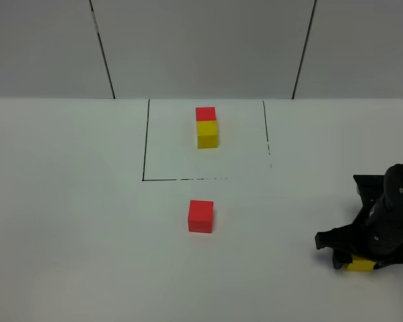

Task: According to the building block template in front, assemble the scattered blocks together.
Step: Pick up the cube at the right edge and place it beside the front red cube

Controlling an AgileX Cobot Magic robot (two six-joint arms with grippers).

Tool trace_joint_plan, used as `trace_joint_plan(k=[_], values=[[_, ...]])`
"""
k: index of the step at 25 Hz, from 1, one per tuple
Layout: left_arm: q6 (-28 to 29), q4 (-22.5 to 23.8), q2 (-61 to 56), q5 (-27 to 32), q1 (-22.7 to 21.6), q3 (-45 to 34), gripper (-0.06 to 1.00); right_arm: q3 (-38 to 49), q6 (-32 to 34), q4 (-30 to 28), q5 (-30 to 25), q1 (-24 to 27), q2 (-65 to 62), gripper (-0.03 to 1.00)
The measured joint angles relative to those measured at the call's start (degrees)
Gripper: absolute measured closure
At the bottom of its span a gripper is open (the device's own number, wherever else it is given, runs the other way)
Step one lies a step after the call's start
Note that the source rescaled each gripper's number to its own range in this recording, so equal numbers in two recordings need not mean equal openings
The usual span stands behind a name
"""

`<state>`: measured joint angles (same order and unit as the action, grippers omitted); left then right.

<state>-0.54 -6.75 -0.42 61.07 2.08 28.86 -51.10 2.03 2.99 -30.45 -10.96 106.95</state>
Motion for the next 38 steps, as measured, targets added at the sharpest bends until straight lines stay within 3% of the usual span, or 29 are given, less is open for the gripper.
trace_joint_plan(k=[5,13,17,21,24,29,34,38], values=[[0.00,0.00,0.00,0.00,0.00,0.00,0.57,0.00,-0.13,0.00,0.29,0.00,0.00,0.95],[0.00,0.00,0.00,0.00,0.00,0.00,0.57,-0.37,-4.77,-0.21,-1.60,-0.06,0.00,0.97],[0.00,0.00,0.00,0.00,0.00,0.00,0.57,-3.28,-9.25,-1.51,-8.52,-1.29,0.49,0.97],[0.00,0.00,0.00,0.00,0.00,0.00,0.57,-9.89,-18.82,-5.47,-15.87,-7.23,0.54,0.97],[0.00,0.00,0.00,0.00,0.00,0.00,0.57,-16.04,-29.92,-7.10,-20.02,-11.61,0.44,0.97],[0.00,0.00,0.00,0.00,0.00,0.00,0.57,-24.47,-46.03,-10.94,-23.72,-18.02,0.44,0.97],[0.00,0.00,0.00,0.00,0.00,0.00,0.57,-33.45,-50.32,-13.49,-27.26,-22.39,2.46,0.97],[0.00,0.00,0.00,0.00,0.00,0.00,0.57,-40.71,-51.42,-13.84,-33.13,-23.53,7.96,0.97]])
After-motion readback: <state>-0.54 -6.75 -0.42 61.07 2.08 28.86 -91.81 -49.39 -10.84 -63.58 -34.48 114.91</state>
